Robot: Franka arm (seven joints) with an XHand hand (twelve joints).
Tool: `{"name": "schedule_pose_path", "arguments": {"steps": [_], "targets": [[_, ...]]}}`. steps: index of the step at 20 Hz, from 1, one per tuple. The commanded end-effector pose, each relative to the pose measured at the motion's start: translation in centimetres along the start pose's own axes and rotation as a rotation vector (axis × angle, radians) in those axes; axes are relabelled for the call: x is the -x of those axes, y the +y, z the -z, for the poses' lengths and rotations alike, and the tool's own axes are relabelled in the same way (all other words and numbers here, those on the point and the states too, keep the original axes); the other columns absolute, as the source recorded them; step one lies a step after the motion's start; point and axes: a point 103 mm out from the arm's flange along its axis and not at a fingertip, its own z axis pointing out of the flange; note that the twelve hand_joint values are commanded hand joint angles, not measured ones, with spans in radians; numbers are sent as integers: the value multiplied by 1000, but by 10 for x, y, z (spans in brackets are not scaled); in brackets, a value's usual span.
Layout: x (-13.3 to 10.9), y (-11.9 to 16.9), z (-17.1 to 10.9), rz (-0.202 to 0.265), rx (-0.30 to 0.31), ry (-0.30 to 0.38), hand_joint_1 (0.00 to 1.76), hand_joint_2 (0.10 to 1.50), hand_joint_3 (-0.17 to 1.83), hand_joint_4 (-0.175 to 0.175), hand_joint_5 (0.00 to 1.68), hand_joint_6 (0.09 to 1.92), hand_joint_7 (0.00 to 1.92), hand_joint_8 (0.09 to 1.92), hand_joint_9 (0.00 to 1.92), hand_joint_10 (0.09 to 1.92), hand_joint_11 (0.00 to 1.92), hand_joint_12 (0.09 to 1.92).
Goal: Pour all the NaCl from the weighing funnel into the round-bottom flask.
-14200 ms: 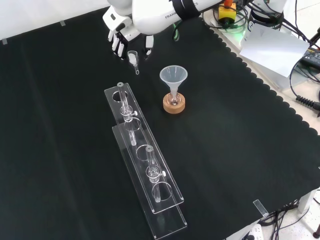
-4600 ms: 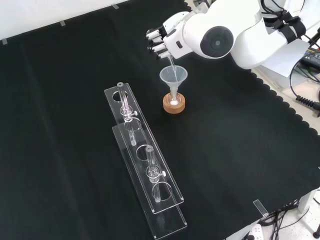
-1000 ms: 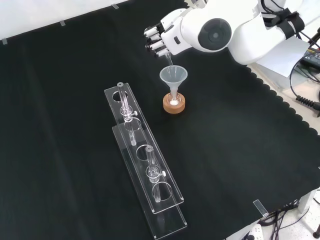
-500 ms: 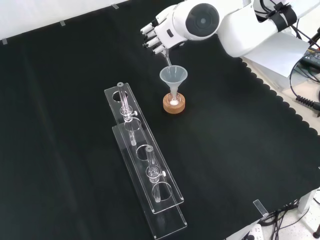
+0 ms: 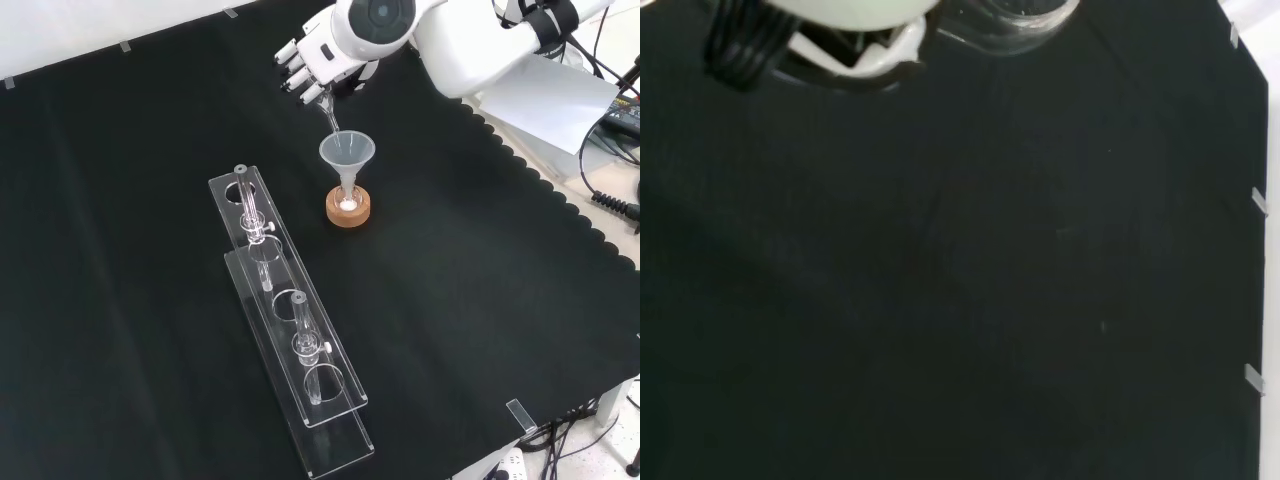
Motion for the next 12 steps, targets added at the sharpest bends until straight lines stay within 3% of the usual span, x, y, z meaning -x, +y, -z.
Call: {"name": "schedule_pose_path", "arguments": {"steps": [1,12], "targets": [[5,3,-7,-1,11,50,1074,652,859,175,1085,1094,697,642,1049,384,768,1118],[21,10,-29,-5,19,182,1073,654,858,175,1084,1095,697,642,1050,383,774,1118]]}}
